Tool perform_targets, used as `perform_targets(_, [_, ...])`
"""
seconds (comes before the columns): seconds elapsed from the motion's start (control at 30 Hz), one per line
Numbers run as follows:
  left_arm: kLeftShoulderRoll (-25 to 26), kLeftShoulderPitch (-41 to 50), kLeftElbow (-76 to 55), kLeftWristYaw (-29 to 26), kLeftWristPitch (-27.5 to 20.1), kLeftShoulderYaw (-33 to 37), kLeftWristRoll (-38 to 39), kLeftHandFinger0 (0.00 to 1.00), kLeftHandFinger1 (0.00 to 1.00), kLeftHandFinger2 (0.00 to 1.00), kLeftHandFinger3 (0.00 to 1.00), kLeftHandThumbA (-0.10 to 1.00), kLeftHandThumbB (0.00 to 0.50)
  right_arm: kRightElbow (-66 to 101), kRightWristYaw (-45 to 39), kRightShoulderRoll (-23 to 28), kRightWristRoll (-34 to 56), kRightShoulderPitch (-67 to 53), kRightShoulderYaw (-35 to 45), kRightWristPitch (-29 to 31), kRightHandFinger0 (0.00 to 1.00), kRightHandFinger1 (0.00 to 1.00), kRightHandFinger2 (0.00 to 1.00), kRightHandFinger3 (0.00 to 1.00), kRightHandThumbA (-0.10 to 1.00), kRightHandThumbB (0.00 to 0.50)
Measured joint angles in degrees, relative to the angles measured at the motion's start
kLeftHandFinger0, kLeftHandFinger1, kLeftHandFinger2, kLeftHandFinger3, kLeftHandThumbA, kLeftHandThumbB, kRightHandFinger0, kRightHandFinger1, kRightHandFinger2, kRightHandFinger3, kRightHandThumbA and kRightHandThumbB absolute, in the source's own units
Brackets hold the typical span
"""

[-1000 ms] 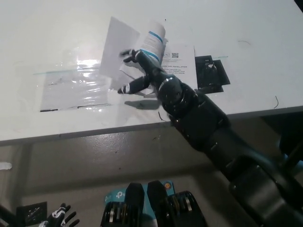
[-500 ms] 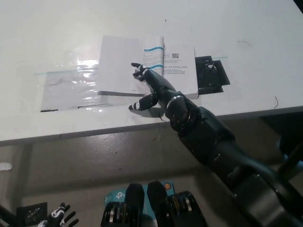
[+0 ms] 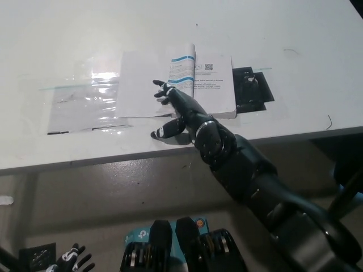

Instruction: The robot uses its right hand to slide under the cover of the book kept in the middle of the desk and open it

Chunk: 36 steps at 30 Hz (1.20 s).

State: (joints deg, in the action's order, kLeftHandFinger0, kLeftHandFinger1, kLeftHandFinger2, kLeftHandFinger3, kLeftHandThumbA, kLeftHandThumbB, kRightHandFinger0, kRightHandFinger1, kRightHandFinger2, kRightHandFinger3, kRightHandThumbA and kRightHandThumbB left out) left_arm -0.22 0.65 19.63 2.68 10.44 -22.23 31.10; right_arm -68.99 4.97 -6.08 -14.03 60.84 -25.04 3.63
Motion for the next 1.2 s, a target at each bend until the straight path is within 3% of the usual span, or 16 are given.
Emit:
perform_targets(0.03, [0.0, 0.0, 0.0, 0.0, 0.0, 0.0, 0.0, 0.72, 0.72, 0.77, 0.8, 0.86, 0.167, 0.1, -0.2, 0.0, 0.1, 0.0, 0.8, 0.0, 0.84, 0.82, 0.84, 1.0, 1.0, 0.253])
perform_targets(0.07, [0.0, 0.0, 0.1, 0.0, 0.0, -0.1, 0.1, 0.73, 0.73, 0.76, 0.8, 0.87, 0.158, 0.5, -0.6, 0.0, 0.3, -0.1, 2.0, -0.1, 0.79, 0.79, 0.83, 1.0, 1.0, 0.222])
perform_targets(0.17, [0.0, 0.1, 0.1, 0.1, -0.1, -0.1, 0.1, 0.74, 0.73, 0.75, 0.8, 0.86, 0.166, 3.5, -1.7, 0.0, 2.1, -0.6, 7.1, -0.9, 0.71, 0.72, 0.76, 1.0, 1.0, 0.281])
perform_targets(0.23, [0.0, 0.2, 0.2, 0.1, -0.1, -0.2, 0.1, 0.72, 0.72, 0.76, 0.8, 0.86, 0.183, 7.8, -2.4, 0.0, 4.6, -1.5, 12.8, -2.9, 0.71, 0.72, 0.75, 1.0, 1.0, 0.263])
perform_targets(0.3, [0.0, 0.3, 0.3, 0.1, -0.1, -0.3, 0.1, 0.76, 0.74, 0.8, 0.83, 0.86, 0.181, 12.5, -2.8, 0.0, 6.4, -2.6, 16.7, -5.1, 0.8, 0.79, 0.79, 1.0, 1.0, 0.222])
perform_targets(0.4, [0.0, 0.3, 0.5, 0.1, -0.1, -0.4, 0.1, 0.76, 0.75, 0.81, 0.86, 0.86, 0.191, 20.0, -3.4, 0.0, 9.1, -4.6, 21.3, -8.1, 0.77, 0.77, 0.79, 1.0, 1.0, 0.187])
perform_targets(0.47, [-0.1, 0.3, 0.6, 0.1, -0.1, -0.4, 0.1, 0.72, 0.72, 0.78, 0.83, 0.85, 0.194, 24.4, -3.7, 0.0, 10.8, -6.0, 23.8, -10.0, 0.74, 0.75, 0.79, 1.0, 1.0, 0.199])
perform_targets(0.53, [-0.2, 0.3, 0.7, 0.1, -0.1, -0.4, 0.1, 0.7, 0.72, 0.78, 0.82, 0.85, 0.188, 29.2, -3.9, 0.0, 12.6, -7.7, 26.5, -12.1, 0.78, 0.78, 0.84, 1.0, 1.0, 0.202])
perform_targets(0.6, [-0.2, 0.3, 0.7, 0.1, -0.1, -0.4, 0.1, 0.73, 0.74, 0.8, 0.86, 0.86, 0.181, 33.3, -4.0, 0.0, 14.3, -9.2, 28.8, -14.1, 0.76, 0.77, 0.82, 1.0, 1.0, 0.2])
perform_targets(0.77, [-0.3, 0.5, 0.7, 0.1, -0.1, -0.5, 0.2, 0.73, 0.74, 0.78, 0.85, 0.85, 0.205, 43.2, -3.5, 0.2, 19.9, -13.2, 33.4, -18.3, 0.79, 0.83, 0.87, 1.0, 1.0, 0.193])
perform_targets(0.83, [-0.4, 0.6, 0.9, 0.1, -0.1, -0.5, 0.2, 0.74, 0.73, 0.78, 0.84, 0.86, 0.191, 46.9, -3.3, 0.4, 22.4, -15.1, 34.8, -19.5, 0.8, 0.84, 0.88, 1.0, 1.0, 0.198])
perform_targets(0.97, [-0.6, 0.8, 1.0, 0.1, -0.1, -0.5, 0.2, 0.75, 0.72, 0.76, 0.82, 0.85, 0.185, 52.0, -2.6, 0.9, 26.2, -18.8, 36.4, -21.2, 0.78, 0.8, 0.83, 1.0, 1.0, 0.203])
perform_targets(1.07, [-1.0, 1.1, 1.3, 0.1, -0.1, -0.5, 0.2, 0.75, 0.72, 0.74, 0.82, 0.87, 0.164, 57.0, -1.7, 1.7, 30.4, -23.2, 38.3, -22.9, 0.82, 0.83, 0.86, 1.0, 1.0, 0.205])
perform_targets(1.1, [-1.0, 1.2, 1.4, 0.1, -0.1, -0.6, 0.2, 0.75, 0.72, 0.75, 0.83, 0.88, 0.164, 58.1, -1.5, 1.9, 31.4, -24.3, 38.9, -23.3, 0.93, 0.9, 0.94, 1.0, 1.0, 0.175])
perform_targets(1.2, [-1.1, 1.4, 1.8, 0.1, -0.1, -0.6, 0.2, 0.72, 0.71, 0.74, 0.82, 0.87, 0.174, 61.8, -1.0, 2.5, 34.8, -28.7, 41.1, -24.5, 0.98, 0.94, 0.97, 1.0, 1.0, 0.178])
